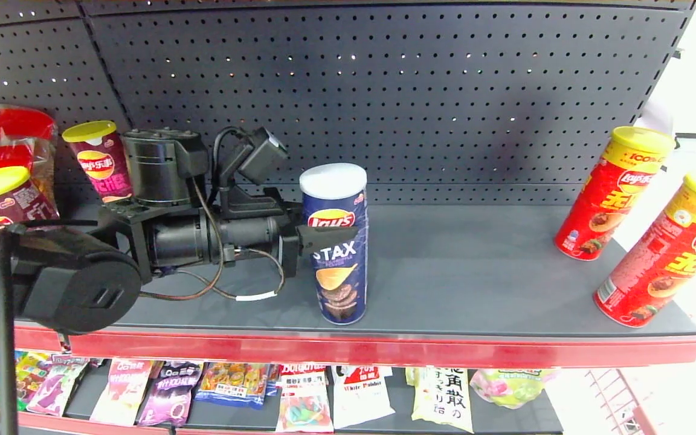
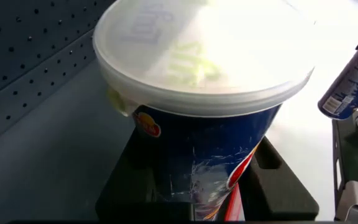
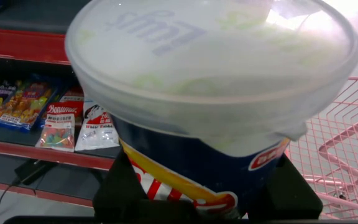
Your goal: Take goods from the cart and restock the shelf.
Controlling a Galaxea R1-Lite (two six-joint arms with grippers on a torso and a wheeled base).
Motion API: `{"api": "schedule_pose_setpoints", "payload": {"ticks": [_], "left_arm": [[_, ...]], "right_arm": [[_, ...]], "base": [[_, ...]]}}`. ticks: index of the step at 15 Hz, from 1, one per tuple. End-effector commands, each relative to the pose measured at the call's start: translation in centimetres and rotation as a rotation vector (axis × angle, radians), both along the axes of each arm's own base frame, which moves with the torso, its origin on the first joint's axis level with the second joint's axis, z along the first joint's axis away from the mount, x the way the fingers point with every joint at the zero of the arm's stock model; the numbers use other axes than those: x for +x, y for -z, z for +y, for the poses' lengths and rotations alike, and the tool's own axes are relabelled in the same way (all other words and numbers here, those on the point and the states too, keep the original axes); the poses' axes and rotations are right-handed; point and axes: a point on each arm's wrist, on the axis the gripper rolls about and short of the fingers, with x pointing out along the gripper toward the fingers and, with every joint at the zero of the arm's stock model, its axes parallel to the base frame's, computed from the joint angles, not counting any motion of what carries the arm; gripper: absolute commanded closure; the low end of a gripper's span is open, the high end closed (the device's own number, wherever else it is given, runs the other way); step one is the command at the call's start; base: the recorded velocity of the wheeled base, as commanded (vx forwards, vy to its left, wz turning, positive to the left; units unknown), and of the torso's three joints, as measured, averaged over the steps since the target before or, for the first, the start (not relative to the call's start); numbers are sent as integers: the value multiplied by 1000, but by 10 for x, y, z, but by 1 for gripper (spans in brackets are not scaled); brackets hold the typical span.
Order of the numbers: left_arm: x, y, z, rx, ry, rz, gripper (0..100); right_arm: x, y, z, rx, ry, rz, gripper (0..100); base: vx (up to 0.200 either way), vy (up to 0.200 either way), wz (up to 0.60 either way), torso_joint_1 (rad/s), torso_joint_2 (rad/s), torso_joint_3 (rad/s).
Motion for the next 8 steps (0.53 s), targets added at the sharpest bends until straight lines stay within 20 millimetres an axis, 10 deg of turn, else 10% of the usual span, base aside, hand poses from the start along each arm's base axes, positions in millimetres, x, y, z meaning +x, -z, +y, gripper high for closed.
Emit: {"api": "schedule_pose_setpoints", "payload": {"ticks": [1,8], "left_arm": [[-2,-2,1,-3,5,-6,100],[-6,7,5,15,1,14,100]], "right_arm": [[0,0,0,0,-1,1,100],[0,0,0,0,-1,1,100]], "base": [[0,0,0,0,0,0],[0,0,0,0,0,0]]}}
